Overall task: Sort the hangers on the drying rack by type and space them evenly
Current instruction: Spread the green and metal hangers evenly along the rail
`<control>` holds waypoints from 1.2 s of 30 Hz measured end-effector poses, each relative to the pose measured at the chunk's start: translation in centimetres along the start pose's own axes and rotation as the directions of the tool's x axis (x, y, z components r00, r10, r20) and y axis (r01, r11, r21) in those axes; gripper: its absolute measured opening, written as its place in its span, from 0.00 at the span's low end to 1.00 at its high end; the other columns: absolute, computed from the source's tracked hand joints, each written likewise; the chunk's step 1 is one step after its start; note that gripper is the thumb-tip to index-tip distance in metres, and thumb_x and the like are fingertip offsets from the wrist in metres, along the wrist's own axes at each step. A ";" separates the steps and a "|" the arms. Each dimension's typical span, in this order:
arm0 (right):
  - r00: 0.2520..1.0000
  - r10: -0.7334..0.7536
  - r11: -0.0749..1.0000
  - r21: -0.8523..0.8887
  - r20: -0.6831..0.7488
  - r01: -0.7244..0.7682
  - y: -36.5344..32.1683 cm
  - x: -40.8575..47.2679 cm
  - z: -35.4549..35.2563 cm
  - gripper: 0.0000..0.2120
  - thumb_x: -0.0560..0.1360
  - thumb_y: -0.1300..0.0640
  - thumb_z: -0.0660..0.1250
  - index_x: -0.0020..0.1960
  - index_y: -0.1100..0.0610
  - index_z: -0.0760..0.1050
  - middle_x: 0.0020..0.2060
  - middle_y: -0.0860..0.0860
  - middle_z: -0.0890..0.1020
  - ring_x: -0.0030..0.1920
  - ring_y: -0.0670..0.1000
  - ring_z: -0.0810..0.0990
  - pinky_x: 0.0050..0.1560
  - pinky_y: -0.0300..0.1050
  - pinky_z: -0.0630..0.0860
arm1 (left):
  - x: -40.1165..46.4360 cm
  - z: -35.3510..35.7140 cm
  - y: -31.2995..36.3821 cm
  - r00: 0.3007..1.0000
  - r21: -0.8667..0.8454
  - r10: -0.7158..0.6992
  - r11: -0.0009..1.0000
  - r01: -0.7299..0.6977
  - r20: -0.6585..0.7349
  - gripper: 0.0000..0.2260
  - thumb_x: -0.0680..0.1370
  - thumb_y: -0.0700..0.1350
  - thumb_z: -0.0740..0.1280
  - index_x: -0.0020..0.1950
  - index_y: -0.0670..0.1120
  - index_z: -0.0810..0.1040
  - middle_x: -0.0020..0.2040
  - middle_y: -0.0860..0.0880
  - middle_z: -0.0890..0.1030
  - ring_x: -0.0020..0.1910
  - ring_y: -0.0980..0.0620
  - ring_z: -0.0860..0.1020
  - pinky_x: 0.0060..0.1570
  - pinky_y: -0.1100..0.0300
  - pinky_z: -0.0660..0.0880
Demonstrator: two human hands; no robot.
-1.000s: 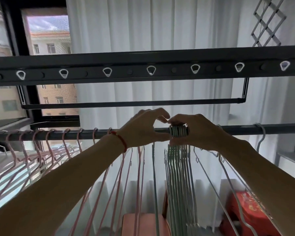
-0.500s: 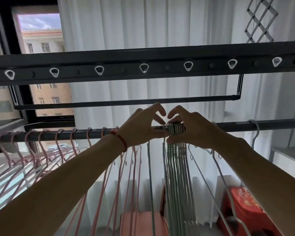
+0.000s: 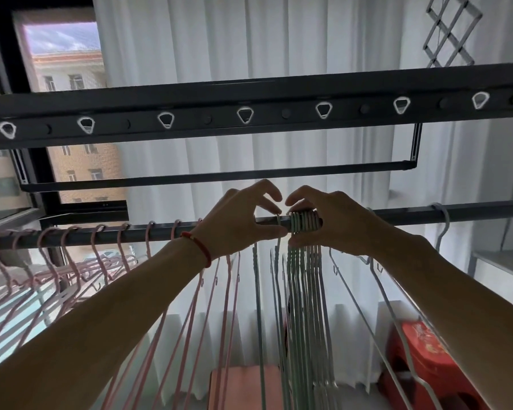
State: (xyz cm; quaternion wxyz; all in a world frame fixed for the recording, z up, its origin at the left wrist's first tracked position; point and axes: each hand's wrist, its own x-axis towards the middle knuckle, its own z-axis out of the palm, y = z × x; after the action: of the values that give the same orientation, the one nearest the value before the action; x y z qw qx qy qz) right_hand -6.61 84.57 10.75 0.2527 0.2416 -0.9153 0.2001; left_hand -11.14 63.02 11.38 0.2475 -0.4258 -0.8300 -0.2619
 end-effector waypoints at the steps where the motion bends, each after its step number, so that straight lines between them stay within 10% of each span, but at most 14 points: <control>1: 1.000 -0.002 1.000 -0.002 0.001 0.002 0.1 0.0 0.0 0.33 0.64 0.43 0.80 0.64 0.50 0.71 0.55 0.46 0.84 0.50 0.45 0.82 0.51 0.40 0.80 | 0.0 0.0 0.0 1.000 0.012 -0.001 1.000 0.001 0.004 0.22 0.70 0.56 0.76 0.60 0.53 0.74 0.53 0.58 0.84 0.52 0.58 0.82 0.49 0.68 0.73; 20: 0.999 0.044 0.999 -0.024 0.031 -0.043 2.5 -1.4 -2.3 0.27 0.66 0.45 0.79 0.62 0.46 0.74 0.54 0.40 0.81 0.54 0.41 0.80 0.49 0.26 0.72 | 1.8 1.0 0.8 0.991 0.109 -0.013 0.994 -0.002 0.132 0.23 0.71 0.55 0.75 0.64 0.55 0.73 0.56 0.58 0.82 0.56 0.56 0.77 0.61 0.50 0.74; 36: 0.999 0.041 0.999 -0.018 0.033 -0.040 3.0 -2.2 -3.4 0.29 0.66 0.47 0.80 0.63 0.50 0.74 0.56 0.46 0.83 0.57 0.46 0.81 0.59 0.43 0.79 | 2.7 1.9 3.5 0.991 0.152 -0.008 0.988 -0.013 0.133 0.24 0.72 0.54 0.75 0.65 0.52 0.74 0.56 0.55 0.82 0.55 0.54 0.76 0.58 0.51 0.74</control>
State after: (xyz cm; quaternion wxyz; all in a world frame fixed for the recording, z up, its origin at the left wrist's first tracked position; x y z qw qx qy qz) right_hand -5.33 89.40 11.47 0.2352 0.2242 -0.9257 0.1933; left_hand -9.94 67.55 12.47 0.2239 -0.4232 -0.8617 -0.1683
